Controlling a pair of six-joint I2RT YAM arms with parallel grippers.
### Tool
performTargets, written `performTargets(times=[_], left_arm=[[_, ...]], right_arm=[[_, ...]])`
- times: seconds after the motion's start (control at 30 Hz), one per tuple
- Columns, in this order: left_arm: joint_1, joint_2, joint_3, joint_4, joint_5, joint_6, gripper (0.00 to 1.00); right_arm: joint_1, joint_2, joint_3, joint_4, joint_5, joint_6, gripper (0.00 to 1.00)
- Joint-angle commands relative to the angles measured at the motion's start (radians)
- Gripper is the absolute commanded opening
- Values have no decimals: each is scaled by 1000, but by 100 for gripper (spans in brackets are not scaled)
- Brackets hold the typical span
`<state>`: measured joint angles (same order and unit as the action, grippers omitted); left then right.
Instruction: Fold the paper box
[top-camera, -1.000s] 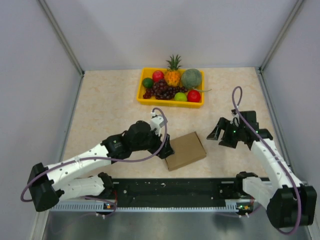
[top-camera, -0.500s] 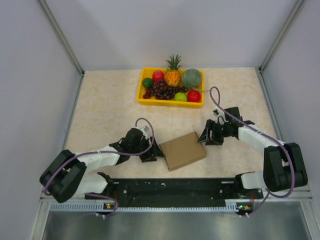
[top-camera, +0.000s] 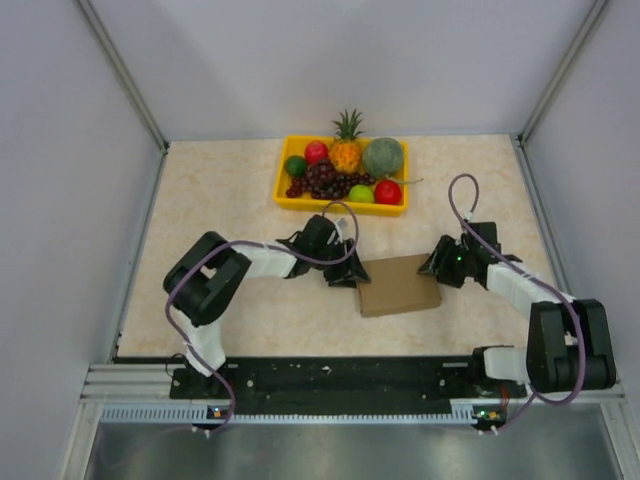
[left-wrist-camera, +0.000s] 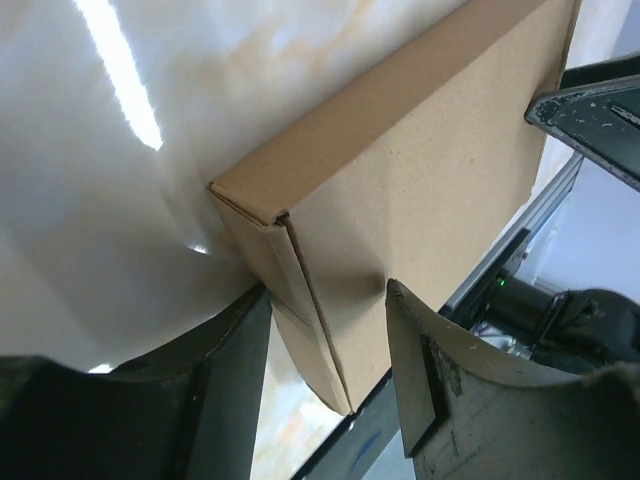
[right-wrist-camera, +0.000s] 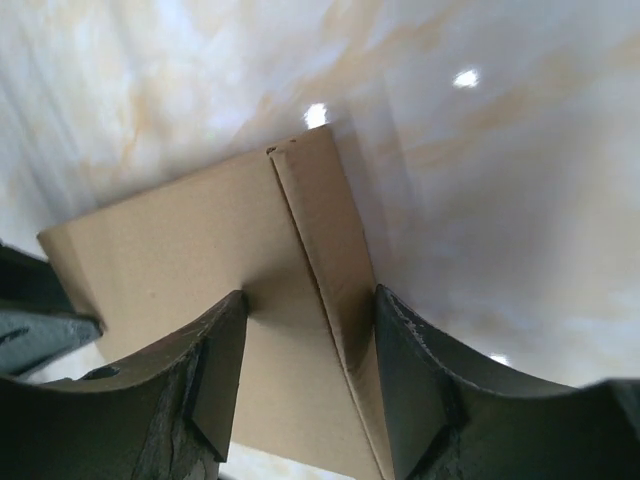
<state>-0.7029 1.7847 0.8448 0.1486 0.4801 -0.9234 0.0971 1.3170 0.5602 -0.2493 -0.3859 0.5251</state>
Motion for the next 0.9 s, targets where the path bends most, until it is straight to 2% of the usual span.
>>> performTargets(times=[0.0,0.13,0.17,0.23,0.27,0.37,0.47,0.53,0.6,0.7,0.73,0.8,0.87], left_arm=[[-93,178,297,163,97,23,53],[-124,387,636,94,129,66,54],[-130,474,787,53,130,87,55],[-135,559,932,2,112,155,56],[-135,643,1073,-21,111,165,56],[-139,774,1262,-24,114,152,57],[-138,861,1416,-21,117,156,62],[-132,910,1529,-72,132,153,63],[-130,897,1531,-89,135,173,66],[-132,791,1418,-112,140,225,70],[-130,713,1324,-101,140,239,71],[-132,632,1233,-106,121,294,74],[-130,527,1144,-176,103,361,76]], right_arm=[[-49,-50,-26,61,113,107,50],[-166,-7,58,76,191,53,49],[-186,60,84,79,188,41,49],[-239,141,174,93,136,-3,48],[-247,215,208,103,127,-26,49],[-261,321,372,50,159,-121,52],[-266,412,498,28,168,-157,56],[-266,462,604,-72,218,-207,57],[-266,464,661,-147,305,-234,62],[-266,432,696,-243,451,-277,70],[-266,392,689,-252,465,-272,71],[-267,341,646,-249,489,-255,77],[-266,282,615,-251,505,-244,81]])
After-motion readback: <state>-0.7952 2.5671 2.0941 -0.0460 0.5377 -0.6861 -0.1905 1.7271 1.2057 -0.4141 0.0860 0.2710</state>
